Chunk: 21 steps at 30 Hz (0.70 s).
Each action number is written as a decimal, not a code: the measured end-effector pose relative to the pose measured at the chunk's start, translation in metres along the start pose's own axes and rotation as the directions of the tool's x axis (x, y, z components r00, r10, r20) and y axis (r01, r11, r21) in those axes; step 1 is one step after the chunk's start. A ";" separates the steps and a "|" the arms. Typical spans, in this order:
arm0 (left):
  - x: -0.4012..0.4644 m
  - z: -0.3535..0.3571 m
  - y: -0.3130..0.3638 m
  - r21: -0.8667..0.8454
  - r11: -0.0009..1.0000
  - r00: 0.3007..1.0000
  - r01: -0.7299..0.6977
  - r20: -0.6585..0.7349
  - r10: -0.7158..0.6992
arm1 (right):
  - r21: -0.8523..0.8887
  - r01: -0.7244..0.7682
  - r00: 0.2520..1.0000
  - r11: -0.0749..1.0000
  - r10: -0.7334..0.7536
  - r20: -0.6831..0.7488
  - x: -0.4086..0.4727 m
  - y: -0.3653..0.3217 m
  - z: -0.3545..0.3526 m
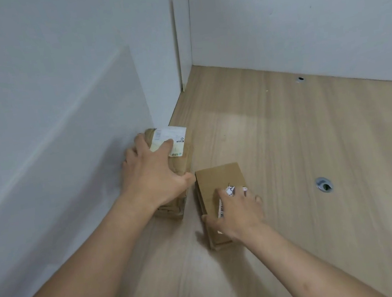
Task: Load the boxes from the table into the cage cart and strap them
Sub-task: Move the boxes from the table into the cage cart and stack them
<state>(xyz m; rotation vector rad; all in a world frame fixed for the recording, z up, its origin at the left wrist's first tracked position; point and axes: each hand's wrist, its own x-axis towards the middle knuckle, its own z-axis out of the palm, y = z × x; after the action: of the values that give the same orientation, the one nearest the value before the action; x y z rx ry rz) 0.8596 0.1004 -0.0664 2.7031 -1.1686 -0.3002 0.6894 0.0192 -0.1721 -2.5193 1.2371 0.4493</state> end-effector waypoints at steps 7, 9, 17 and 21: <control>0.002 0.008 0.001 -0.076 0.994 0.996 0.084 0.033 -0.081 | 0.139 -0.179 0.984 0.974 0.174 0.046 0.007 0.003 0.035; -0.001 0.008 0.000 -0.091 0.992 0.996 0.085 0.026 -0.083 | 0.133 -0.186 0.982 0.974 0.189 -0.012 0.004 0.004 0.039; -0.029 -0.007 -0.002 -0.134 0.989 0.998 0.057 0.009 -0.057 | 0.185 -0.242 0.960 0.952 0.263 -0.098 -0.026 0.001 0.003; -0.054 -0.024 0.004 -0.135 0.989 0.998 0.055 0.019 -0.053 | 0.177 -0.238 0.953 0.955 0.265 -0.147 -0.055 0.001 -0.032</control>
<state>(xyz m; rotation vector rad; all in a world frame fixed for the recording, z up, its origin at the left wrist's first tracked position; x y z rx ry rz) 0.8266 0.1398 -0.0362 2.6221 -1.0406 -0.3943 0.6609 0.0453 -0.1214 -2.3143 1.6022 0.1847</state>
